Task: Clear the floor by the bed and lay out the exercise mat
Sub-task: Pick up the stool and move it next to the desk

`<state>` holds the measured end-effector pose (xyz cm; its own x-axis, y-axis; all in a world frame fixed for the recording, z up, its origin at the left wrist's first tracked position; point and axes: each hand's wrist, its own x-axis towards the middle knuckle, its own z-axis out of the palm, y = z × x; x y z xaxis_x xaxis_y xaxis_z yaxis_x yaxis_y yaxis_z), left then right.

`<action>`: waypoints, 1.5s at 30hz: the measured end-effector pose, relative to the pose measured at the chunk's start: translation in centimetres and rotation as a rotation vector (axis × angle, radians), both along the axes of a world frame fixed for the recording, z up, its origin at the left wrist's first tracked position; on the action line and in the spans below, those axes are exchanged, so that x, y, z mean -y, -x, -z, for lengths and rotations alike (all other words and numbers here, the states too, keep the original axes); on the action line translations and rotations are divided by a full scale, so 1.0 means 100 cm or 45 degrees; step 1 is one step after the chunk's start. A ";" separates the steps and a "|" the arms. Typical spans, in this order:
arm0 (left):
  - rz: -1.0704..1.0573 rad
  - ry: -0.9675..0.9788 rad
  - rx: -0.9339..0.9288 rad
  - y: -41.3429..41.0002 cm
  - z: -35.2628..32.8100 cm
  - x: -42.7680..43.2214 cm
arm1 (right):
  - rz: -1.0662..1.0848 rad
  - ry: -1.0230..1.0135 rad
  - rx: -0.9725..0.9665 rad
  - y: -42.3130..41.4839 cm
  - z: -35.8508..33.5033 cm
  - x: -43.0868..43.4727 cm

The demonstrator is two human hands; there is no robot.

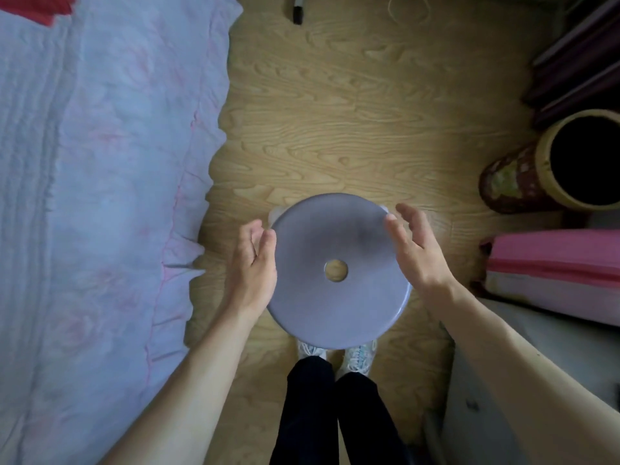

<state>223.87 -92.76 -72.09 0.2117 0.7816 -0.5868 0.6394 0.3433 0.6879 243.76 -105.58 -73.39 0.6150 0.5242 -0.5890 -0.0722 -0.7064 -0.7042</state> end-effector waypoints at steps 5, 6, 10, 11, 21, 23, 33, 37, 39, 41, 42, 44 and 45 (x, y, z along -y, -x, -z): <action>0.022 0.116 -0.087 0.006 0.037 0.009 | -0.085 0.213 0.071 0.007 0.034 0.010; 0.027 0.106 -0.102 0.008 0.043 0.009 | -0.098 0.237 0.087 0.009 0.037 0.012; 0.066 0.089 -0.159 0.009 0.052 0.010 | -0.131 0.286 0.112 0.010 0.048 0.020; 0.071 0.097 -0.164 0.009 0.054 0.010 | -0.127 0.296 0.101 0.010 0.050 0.021; 0.033 0.187 -0.244 -0.001 0.066 0.015 | 0.003 0.272 -0.011 0.014 0.056 0.028; 0.039 0.171 -0.265 -0.004 0.064 0.016 | 0.035 0.246 -0.020 0.017 0.054 0.030; 0.134 0.030 -0.177 -0.053 0.015 -0.022 | 0.144 0.135 0.123 -0.025 0.003 0.009; 0.156 -0.043 -0.066 -0.093 -0.022 -0.051 | 0.163 0.063 0.214 -0.062 -0.032 -0.015; 0.167 -0.056 0.006 -0.119 -0.035 -0.066 | 0.183 0.017 0.242 -0.089 -0.046 -0.025; 0.189 -0.080 0.033 -0.149 -0.046 -0.079 | 0.202 -0.016 0.280 -0.117 -0.058 -0.033; 0.205 -0.102 0.029 -0.166 -0.051 -0.085 | 0.219 -0.029 0.297 -0.133 -0.064 -0.036; 0.232 -0.139 0.037 -0.201 -0.060 -0.095 | 0.267 -0.065 0.314 -0.164 -0.073 -0.040; 0.245 -0.130 0.052 -0.214 -0.064 -0.099 | 0.280 -0.082 0.316 -0.175 -0.077 -0.042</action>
<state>245.26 -82.86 -65.73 0.3849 0.7794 -0.4944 0.6571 0.1448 0.7398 261.21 -101.36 -65.72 0.8382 0.3943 -0.3768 -0.0385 -0.6464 -0.7620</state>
